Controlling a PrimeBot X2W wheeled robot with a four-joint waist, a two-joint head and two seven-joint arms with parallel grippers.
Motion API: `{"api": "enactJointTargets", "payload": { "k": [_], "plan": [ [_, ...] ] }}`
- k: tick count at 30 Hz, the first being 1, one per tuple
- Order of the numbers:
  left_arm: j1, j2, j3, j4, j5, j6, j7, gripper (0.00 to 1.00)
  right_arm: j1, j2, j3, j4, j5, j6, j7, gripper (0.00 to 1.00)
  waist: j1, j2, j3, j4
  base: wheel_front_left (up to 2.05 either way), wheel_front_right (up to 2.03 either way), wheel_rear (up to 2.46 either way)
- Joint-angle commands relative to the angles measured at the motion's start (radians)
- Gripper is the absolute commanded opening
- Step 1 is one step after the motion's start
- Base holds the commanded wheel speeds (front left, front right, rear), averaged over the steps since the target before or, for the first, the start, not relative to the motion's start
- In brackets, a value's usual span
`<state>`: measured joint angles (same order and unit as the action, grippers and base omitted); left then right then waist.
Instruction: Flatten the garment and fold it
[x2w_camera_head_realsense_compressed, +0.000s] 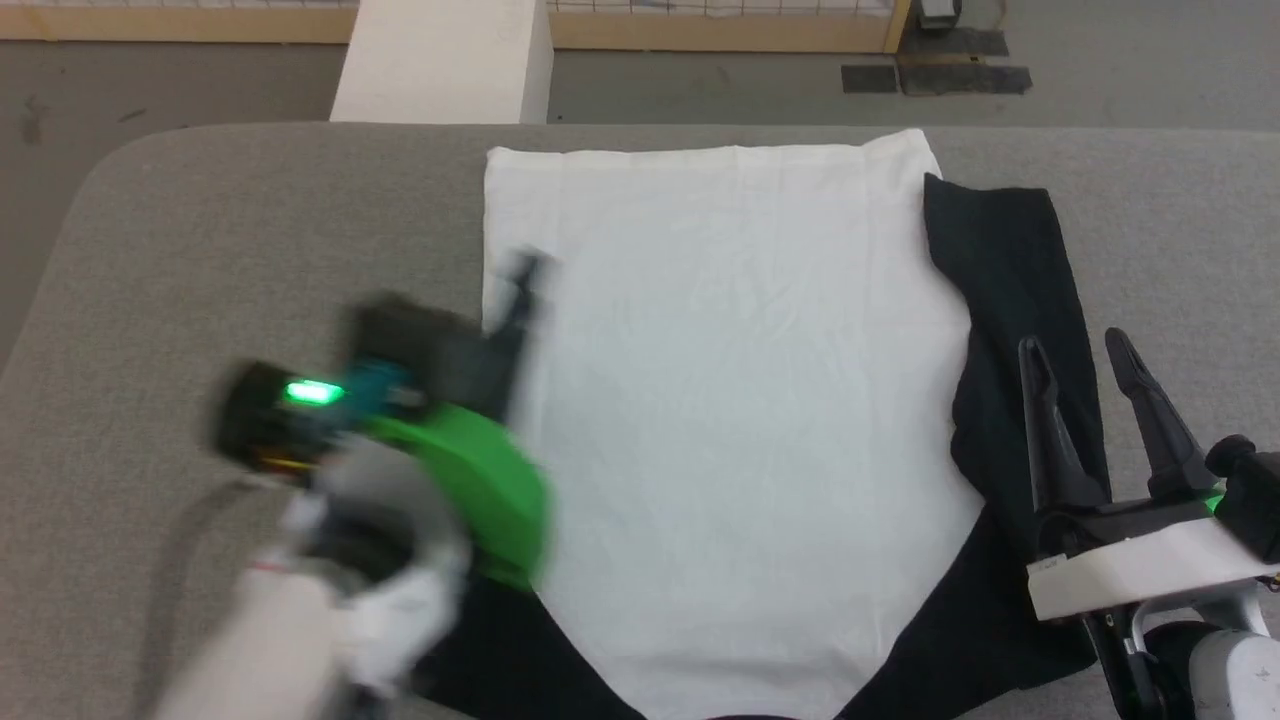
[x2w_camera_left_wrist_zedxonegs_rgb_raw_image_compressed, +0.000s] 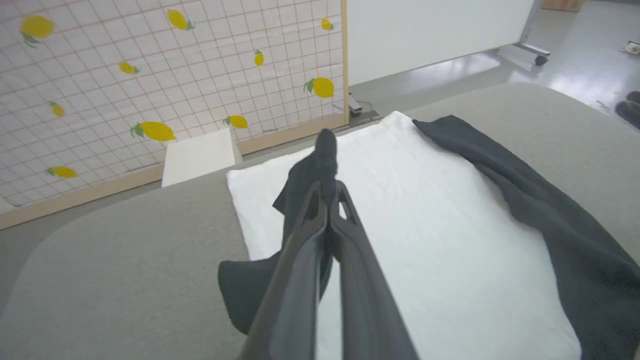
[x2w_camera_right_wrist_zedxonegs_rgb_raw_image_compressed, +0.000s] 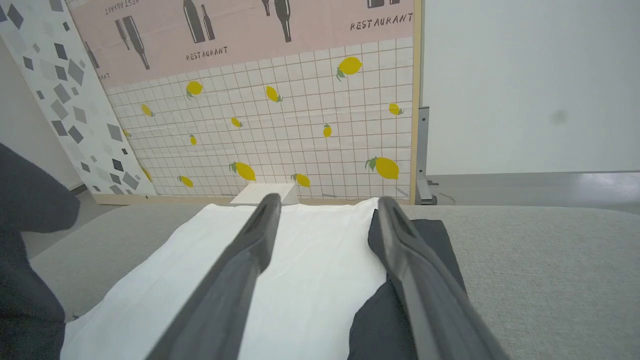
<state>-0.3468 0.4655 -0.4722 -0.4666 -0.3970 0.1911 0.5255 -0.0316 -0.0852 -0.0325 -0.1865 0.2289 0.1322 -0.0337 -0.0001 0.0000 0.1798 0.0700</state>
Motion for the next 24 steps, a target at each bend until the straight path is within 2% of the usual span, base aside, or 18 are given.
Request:
{"api": "enactJointTargets", "payload": {
  "k": [1, 6, 10, 14, 17, 18, 19, 20, 24],
  "plan": [
    [-0.019, -0.055, -0.056, 0.039, -0.002, -0.021, -0.014, 0.0, 0.013, 0.003, 0.002, -0.006, -0.005, -0.002, 0.004, 1.0, 0.0001, 0.0, -0.003, 0.001, 0.0, 0.0, 0.0],
    [-0.052, -0.21, -0.26, 0.257, 0.007, -0.106, -0.045, 0.0, 0.004, -0.002, 0.016, -0.006, 0.002, -0.002, 0.014, 1.0, 0.0001, 0.0, 0.01, -0.024, 0.0, 0.0, 0.0],
    [-0.07, -0.298, -0.368, 0.43, 0.018, -0.163, -0.071, 0.0, -0.004, -0.006, 0.022, 0.0, 0.007, -0.002, 0.016, 1.0, 0.0001, 0.0, 0.019, -0.051, 0.0, 0.0, 0.0],
    [-0.075, -0.356, -0.437, 0.568, 0.012, -0.207, -0.094, 0.0, -0.006, -0.009, 0.033, 0.012, 0.012, -0.002, 0.016, 1.0, 0.0001, 0.0, 0.024, -0.079, 0.0, 0.0, 0.0],
    [-0.077, -0.375, -0.474, 0.65, -0.001, -0.238, -0.092, 0.02, -0.005, -0.008, 0.038, 0.016, 0.013, -0.002, 0.017, 1.0, 0.0001, 0.0, 0.025, -0.096, 0.0, 0.0, 0.0],
    [-0.077, -0.379, -0.482, 0.674, -0.01, -0.246, -0.087, 0.47, -0.004, -0.007, 0.037, 0.017, 0.013, -0.002, 0.018, 1.0, 0.0001, 0.0, 0.025, -0.101, 0.0, 0.0, 0.0],
    [-0.078, -0.382, -0.486, 0.688, -0.016, -0.25, -0.084, 0.87, -0.003, -0.007, 0.036, 0.017, 0.013, -0.002, 0.018, 1.0, 0.0001, 0.0, 0.024, -0.104, 0.0, 0.0, 0.0],
    [-0.08, -0.385, -0.487, 0.7, -0.024, -0.254, -0.085, 1.0, -0.001, -0.008, 0.034, 0.018, 0.014, -0.002, 0.018, 1.0, 0.0001, 0.0, 0.023, -0.106, 0.0, 0.0, 0.0],
    [-0.078, -0.39, -0.436, 0.688, -0.073, -0.241, -0.122, 1.0, 0.006, -0.012, 0.023, 0.022, 0.015, -0.002, 0.019, 1.0, 0.0001, 0.0, 0.015, -0.104, 0.0, 0.0, 0.0]
  ]
}}
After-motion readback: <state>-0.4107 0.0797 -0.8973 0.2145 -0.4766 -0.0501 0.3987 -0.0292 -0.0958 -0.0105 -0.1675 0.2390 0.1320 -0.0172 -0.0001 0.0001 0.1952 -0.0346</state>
